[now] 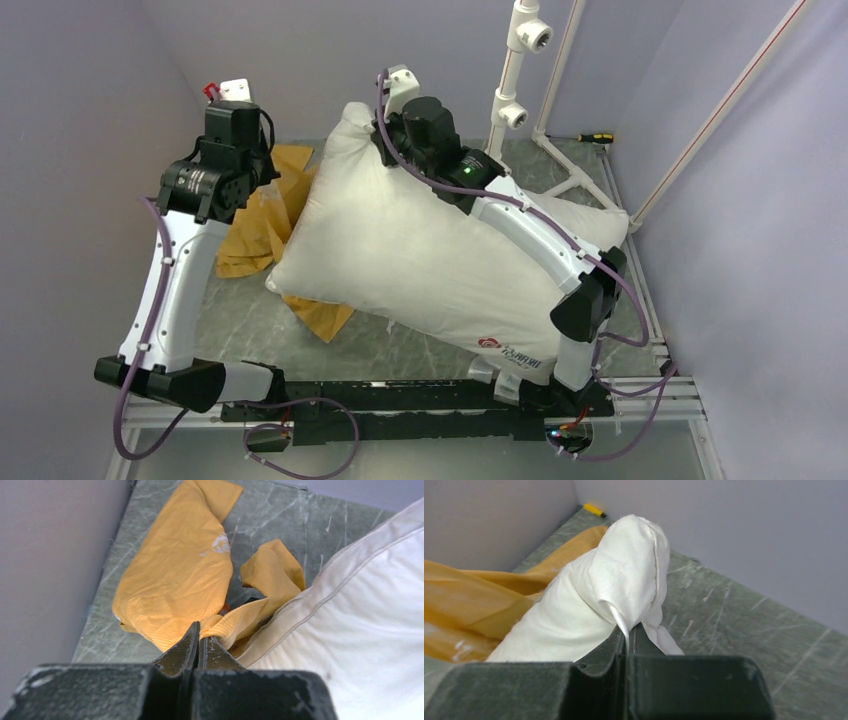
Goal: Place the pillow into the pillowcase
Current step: Stuff the pillow into the pillowcase.
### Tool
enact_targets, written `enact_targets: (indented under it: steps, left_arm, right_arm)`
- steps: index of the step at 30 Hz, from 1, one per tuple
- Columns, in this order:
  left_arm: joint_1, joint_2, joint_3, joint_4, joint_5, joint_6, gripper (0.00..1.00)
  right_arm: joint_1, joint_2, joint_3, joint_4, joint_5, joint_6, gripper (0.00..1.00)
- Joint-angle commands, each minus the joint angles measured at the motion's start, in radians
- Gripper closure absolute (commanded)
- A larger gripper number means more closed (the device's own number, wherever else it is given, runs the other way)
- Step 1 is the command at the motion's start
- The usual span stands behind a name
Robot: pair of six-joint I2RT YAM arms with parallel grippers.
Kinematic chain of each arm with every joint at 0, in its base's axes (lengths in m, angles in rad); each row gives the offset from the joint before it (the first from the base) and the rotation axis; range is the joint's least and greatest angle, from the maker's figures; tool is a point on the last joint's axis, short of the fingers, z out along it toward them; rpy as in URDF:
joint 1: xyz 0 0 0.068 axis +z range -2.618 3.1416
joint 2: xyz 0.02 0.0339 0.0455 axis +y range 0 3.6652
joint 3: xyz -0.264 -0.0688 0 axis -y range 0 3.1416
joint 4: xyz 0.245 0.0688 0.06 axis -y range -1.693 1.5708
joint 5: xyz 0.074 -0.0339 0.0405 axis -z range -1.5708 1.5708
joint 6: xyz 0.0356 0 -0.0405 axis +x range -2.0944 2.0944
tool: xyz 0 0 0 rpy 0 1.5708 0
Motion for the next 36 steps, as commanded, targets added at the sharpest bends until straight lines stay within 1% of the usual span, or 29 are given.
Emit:
enact_targets:
  steps: [1, 7, 10, 13, 15, 18, 21, 23, 25, 26, 28, 32, 36]
  left_arm:
    - [0.002, -0.042, 0.044, 0.001, -0.09, 0.053, 1.0]
    - [0.002, -0.054, 0.016, 0.005, -0.126, 0.11, 1.0]
    - [0.002, -0.06, 0.004, 0.009, -0.117, 0.124, 1.0]
    - [0.002, -0.062, -0.011, 0.006, -0.12, 0.128, 1.0]
    - [0.002, -0.065, -0.037, 0.008, -0.148, 0.131, 1.0]
    - [0.002, -0.056, -0.096, 0.027, -0.202, 0.148, 1.0]
    - [0.002, -0.03, -0.132, 0.045, -0.247, 0.164, 1.0]
    - [0.002, -0.028, -0.132, 0.063, -0.222, 0.197, 1.0]
    - [0.003, -0.054, -0.142, 0.105, -0.158, 0.243, 1.0]
    - [0.002, -0.073, -0.169, 0.133, -0.126, 0.258, 1.0]
    - [0.002, -0.115, -0.22, 0.176, -0.108, 0.282, 1.0]
    - [0.002, -0.145, -0.239, 0.158, -0.111, 0.272, 1.0]
    - [0.002, -0.155, -0.195, 0.136, -0.044, 0.246, 1.0]
  right_arm:
    - [-0.008, -0.085, 0.034, 0.314, 0.225, -0.105, 1.0]
    - [-0.003, -0.142, -0.011, 0.409, 0.307, -0.177, 1.0]
    - [0.0, -0.153, -0.017, 0.432, 0.329, -0.202, 1.0]
    - [0.004, -0.174, -0.054, 0.492, 0.377, -0.226, 1.0]
    - [0.005, -0.191, -0.075, 0.528, 0.374, -0.233, 1.0]
    - [0.004, -0.212, -0.082, 0.526, 0.319, -0.237, 1.0]
    - [0.004, -0.264, -0.147, 0.554, 0.283, -0.237, 1.0]
    - [0.005, -0.294, -0.201, 0.586, 0.293, -0.241, 1.0]
    - [0.004, -0.317, -0.242, 0.602, 0.315, -0.256, 1.0]
    - [0.005, -0.324, -0.253, 0.608, 0.324, -0.258, 1.0]
    - [0.005, -0.337, -0.273, 0.639, 0.336, -0.268, 1.0]
    - [0.006, -0.329, -0.256, 0.645, 0.348, -0.308, 1.0]
    - [0.016, -0.307, -0.254, 0.62, 0.332, -0.306, 1.0]
